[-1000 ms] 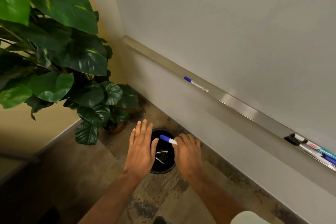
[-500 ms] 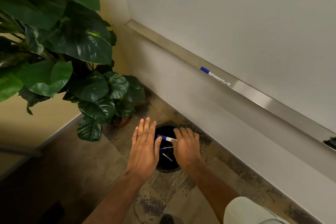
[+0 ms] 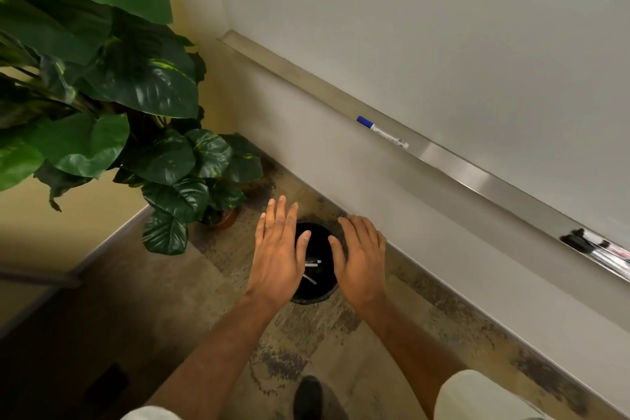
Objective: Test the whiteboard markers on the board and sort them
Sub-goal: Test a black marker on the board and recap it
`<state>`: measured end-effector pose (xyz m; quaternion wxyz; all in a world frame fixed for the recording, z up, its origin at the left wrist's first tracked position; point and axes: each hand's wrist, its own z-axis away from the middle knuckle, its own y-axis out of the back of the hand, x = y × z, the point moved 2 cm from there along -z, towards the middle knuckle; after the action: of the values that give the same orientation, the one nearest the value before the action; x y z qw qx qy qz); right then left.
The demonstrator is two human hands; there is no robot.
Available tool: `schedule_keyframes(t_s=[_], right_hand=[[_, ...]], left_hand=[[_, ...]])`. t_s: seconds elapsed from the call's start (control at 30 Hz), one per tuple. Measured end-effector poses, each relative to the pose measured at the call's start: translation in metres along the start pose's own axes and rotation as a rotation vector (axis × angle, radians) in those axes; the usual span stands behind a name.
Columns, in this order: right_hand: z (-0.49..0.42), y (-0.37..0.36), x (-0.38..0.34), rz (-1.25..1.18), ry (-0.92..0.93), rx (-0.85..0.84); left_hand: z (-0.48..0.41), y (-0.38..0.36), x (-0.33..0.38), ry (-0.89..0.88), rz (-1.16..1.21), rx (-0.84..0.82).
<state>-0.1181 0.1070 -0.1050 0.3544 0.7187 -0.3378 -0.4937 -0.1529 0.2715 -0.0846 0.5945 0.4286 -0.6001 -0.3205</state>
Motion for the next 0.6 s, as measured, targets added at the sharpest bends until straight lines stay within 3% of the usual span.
schedule_keyframes(t_s=[0.6], right_hand=[[0.017,0.202,0.058,0.004,-0.064,0.234]], left_hand=[[-0.005,0.041,0.202,-0.249,0.014,0.049]])
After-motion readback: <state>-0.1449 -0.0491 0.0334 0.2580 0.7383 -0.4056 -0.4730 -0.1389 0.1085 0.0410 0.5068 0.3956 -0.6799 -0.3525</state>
